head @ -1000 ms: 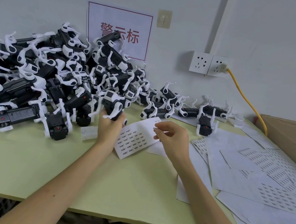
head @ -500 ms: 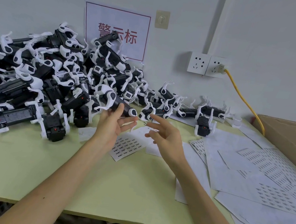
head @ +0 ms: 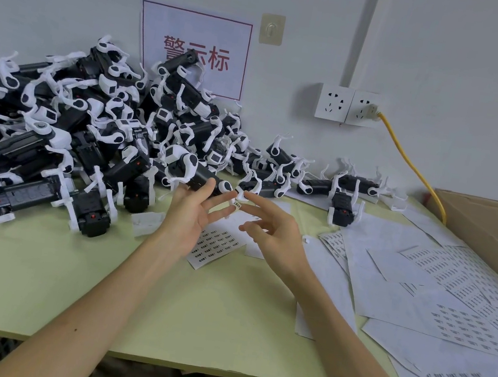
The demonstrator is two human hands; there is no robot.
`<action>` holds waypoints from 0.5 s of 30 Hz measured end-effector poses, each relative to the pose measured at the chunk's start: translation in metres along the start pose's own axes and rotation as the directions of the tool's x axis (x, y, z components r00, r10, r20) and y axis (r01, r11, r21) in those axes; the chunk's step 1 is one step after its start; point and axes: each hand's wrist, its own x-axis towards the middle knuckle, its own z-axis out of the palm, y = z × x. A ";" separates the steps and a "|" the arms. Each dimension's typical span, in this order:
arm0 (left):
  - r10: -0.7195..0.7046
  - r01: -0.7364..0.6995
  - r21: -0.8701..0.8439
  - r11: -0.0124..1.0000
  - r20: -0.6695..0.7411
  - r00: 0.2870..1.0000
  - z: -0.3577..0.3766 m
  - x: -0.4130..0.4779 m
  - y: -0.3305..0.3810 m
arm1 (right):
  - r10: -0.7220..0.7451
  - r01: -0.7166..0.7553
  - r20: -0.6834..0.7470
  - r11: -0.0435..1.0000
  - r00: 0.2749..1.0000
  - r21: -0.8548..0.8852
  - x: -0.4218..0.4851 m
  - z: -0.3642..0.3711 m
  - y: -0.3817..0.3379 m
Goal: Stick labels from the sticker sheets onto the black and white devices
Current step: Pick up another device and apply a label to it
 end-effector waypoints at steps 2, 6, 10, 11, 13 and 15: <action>0.001 -0.001 -0.014 1.000 0.004 1.000 0.000 0.001 0.001 | 0.001 -0.001 0.001 1.000 1.000 -0.012 0.000 0.000 0.002; 0.021 -0.020 -0.043 0.999 0.015 1.000 -0.002 0.003 0.000 | -0.011 0.011 0.006 0.999 1.000 -0.035 0.000 0.001 0.003; 0.017 -0.016 -0.028 0.999 0.035 0.999 -0.002 0.002 0.000 | -0.013 0.013 -0.015 1.000 1.000 -0.022 0.000 0.003 0.002; 0.017 -0.016 -0.024 1.000 0.044 0.999 -0.001 0.002 0.000 | -0.012 0.011 -0.031 1.000 0.999 -0.024 0.000 0.003 0.002; 0.007 -0.007 -0.003 1.000 0.049 0.999 0.000 -0.001 0.000 | -0.005 0.002 -0.078 0.999 0.997 -0.032 0.001 0.002 0.002; 0.001 -0.003 0.040 0.999 0.050 0.999 0.001 0.000 -0.002 | -0.006 -0.001 -0.131 0.999 0.991 -0.053 0.003 0.001 0.002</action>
